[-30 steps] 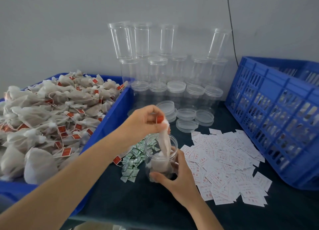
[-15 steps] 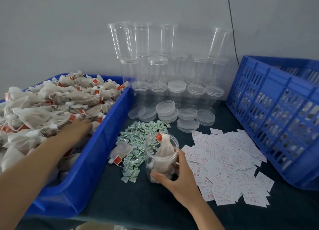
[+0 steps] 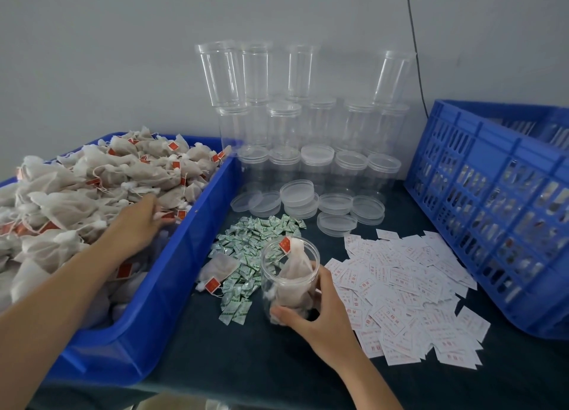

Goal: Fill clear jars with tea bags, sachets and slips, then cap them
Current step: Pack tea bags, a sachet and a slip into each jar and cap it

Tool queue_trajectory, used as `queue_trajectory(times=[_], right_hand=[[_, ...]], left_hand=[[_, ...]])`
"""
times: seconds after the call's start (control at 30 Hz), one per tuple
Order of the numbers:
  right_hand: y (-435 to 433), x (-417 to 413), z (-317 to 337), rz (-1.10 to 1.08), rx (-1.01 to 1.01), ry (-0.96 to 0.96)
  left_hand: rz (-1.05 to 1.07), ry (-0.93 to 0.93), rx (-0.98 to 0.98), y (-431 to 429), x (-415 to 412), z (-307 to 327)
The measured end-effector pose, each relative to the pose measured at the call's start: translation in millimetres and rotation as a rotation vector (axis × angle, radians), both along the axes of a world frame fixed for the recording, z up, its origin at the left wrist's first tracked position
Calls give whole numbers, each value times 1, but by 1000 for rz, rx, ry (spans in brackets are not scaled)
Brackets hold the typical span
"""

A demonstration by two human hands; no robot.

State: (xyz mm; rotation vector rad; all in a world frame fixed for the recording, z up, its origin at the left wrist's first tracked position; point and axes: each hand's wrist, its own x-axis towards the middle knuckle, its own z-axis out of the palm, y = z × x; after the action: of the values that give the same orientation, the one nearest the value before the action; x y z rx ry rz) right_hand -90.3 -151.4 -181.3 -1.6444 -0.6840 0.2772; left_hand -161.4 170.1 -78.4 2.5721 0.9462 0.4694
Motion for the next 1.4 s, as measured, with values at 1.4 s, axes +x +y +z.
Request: queue_trajectory(times=[1.4], right_hand=[[-1, -2, 2, 27, 48, -17]], left_hand=[[-905, 419, 356, -189, 24, 20]])
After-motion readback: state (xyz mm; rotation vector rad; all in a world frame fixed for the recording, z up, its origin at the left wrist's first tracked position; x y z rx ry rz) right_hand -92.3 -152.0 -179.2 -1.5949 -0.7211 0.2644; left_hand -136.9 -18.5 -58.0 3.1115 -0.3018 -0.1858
